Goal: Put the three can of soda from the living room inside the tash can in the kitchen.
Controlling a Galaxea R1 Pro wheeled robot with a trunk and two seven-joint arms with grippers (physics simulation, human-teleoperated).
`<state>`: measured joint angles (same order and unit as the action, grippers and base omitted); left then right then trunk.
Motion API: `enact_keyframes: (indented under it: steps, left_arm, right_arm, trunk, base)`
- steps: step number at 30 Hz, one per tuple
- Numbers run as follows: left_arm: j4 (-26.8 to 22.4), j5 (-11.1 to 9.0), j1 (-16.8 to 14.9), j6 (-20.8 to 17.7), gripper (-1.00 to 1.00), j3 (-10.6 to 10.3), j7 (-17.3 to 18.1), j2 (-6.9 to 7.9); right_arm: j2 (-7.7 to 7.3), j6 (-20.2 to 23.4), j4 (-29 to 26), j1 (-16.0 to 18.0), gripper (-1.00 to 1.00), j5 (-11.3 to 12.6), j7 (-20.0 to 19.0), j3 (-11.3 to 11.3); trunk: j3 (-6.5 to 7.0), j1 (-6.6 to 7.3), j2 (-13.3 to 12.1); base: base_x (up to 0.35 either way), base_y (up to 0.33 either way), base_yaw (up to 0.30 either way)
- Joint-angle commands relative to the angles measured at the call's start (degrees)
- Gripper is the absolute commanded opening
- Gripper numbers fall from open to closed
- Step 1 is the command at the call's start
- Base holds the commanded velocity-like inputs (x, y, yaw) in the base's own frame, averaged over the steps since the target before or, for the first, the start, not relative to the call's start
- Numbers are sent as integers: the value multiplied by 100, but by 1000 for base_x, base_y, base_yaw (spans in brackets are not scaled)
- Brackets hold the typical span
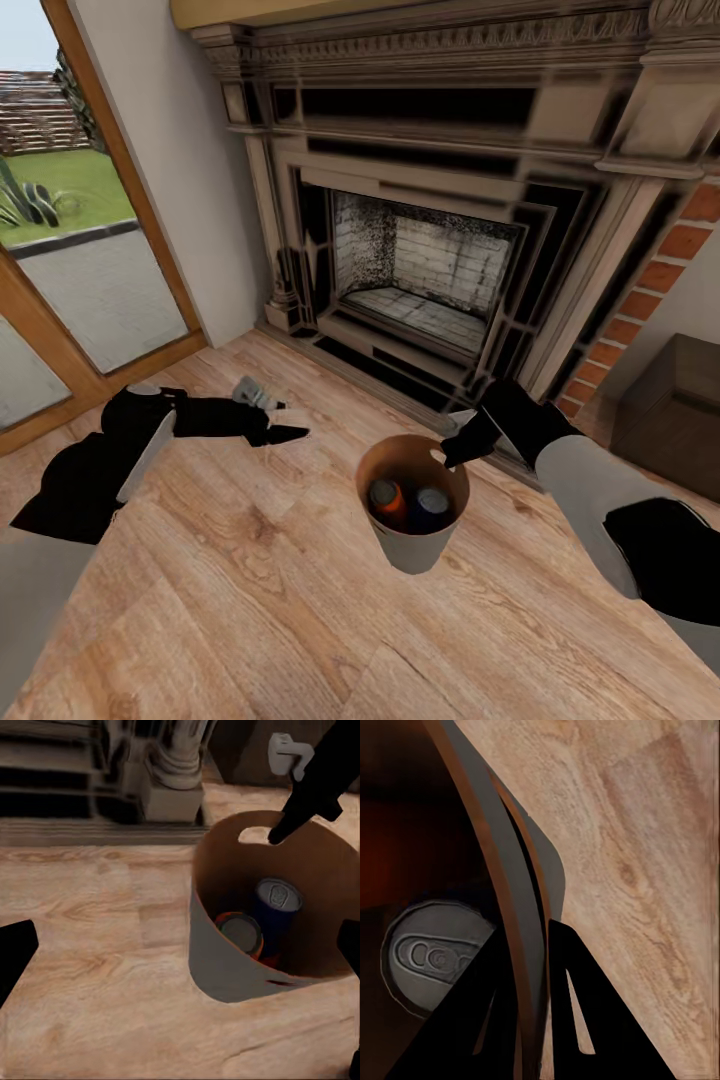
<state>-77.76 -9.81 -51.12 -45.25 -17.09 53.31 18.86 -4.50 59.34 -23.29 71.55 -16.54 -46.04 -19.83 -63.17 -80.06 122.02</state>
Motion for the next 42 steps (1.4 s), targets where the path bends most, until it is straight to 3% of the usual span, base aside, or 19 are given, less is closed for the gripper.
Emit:
enact_keyframes:
  steps: [1,2,3,4,5,8,12,15,21,22,28,42]
  left_arm:
    - [-7,4,313,255,100,362,-48,39]
    - [1,13,665,529,100,654,-117,64]
    - [60,14,1228,1067,100,1025,-282,80]
    - [77,11,1402,1265,100,1158,-361,75]
    - [91,4,1691,1617,100,1426,-564,65]
    - [110,-12,2022,2014,100,1776,-938,40]
    - [203,-6,2202,2211,100,1957,-1176,-24]
    - [317,10,2260,2306,100,2013,-1270,-150]
    - [673,22,2387,2452,100,2052,-1571,-340]
    - [824,25,2458,2637,100,2044,-1762,-362]
    - [964,19,2762,2905,100,2039,-2194,-381]
    - [940,-19,2959,2946,100,2051,-2255,-392]
  right_arm:
    - [-58,66,1,-3,-100,169,-42,118]
    - [-113,66,1,-5,-100,170,-39,263]
    - [-195,66,0,-7,-100,166,-30,481]
    - [-222,66,2,-8,-100,163,-28,533]
    - [-272,66,6,-8,-100,159,-25,611]
    - [-361,66,22,-9,-100,161,-25,696]
    - [-535,66,25,-20,-100,177,-72,746]
    - [-667,66,30,-24,-100,182,-93,764]
    - [-771,66,62,-34,-100,185,-93,771]
    - [-784,66,125,-35,-100,186,-82,772]
    - [-827,66,389,-145,-100,186,-62,770]
    - [-826,2,351,-756,-100,177,-44,778]
  trunk:
    - [1,0,0]
    - [1,0,0]
    - [1,0,0]
    - [1,0,0]
    - [1,0,0]
    - [1,0,0]
    - [1,0,0]
    - [1,0,0]
    - [-17,-22,40]
    - [-35,-43,80]
    - [-143,-175,321]
    - [-394,-483,883]
  base:
    - [0,0,0]
    - [0,0,0]
    - [0,0,0]
    - [0,0,0]
    - [0,0,0]
    - [0,0,0]
    - [0,0,0]
    - [0,0,0]
    - [0,0,0]
    - [0,0,0]
    - [0,0,0]
    - [0,0,0]
